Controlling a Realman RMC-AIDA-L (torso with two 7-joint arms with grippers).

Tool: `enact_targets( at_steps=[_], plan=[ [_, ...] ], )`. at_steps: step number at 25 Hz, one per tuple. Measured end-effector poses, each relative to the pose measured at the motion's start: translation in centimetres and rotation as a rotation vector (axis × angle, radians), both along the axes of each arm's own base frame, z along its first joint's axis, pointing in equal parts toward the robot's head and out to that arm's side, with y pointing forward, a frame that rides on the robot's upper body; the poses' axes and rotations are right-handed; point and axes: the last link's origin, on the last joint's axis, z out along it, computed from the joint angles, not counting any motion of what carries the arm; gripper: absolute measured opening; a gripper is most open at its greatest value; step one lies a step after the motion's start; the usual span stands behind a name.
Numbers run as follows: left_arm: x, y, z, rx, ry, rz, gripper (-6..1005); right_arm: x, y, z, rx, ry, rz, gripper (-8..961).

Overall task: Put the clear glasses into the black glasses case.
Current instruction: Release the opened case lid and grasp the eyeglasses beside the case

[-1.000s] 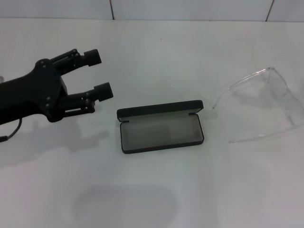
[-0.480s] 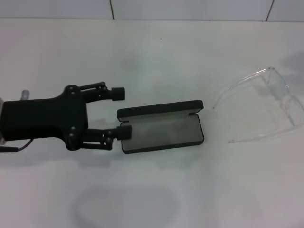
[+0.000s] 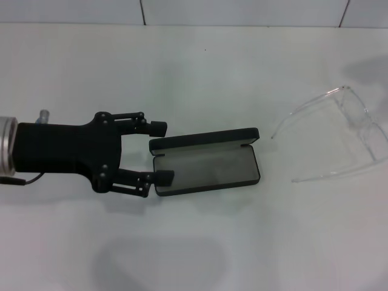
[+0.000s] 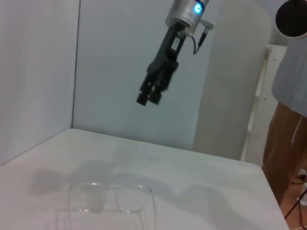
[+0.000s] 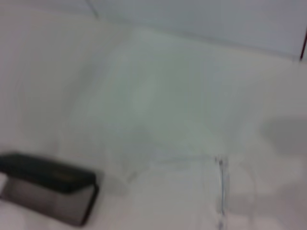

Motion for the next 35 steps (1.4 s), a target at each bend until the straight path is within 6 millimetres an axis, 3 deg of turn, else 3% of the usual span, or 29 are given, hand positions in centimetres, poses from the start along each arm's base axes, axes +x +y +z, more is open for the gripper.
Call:
enact_targets(
  at_steps=[9,16,23,35],
  plan=[
    [0.7,0.8,-0.8,0.024,0.010,-0.010,872,0.6,1.1,-4.1,-0.065,-0.189,-0.063,778],
    [1.0,0.9,-1.1,0.027,0.000,-0.012,871,1.2,1.7,-5.1,-0.035,-0.248,-0.067,753],
    [1.1,0.8,-1.3,0.040,-0.011,-0.032,871,3.1,2.8,-7.9,-0.046,-0.228,-0.078,742],
    [1.3,0.8,-1.4,0.046,-0.031,-0.040,870,4.6,4.1,-11.4,-0.011,-0.195,-0.075,736]
  ],
)
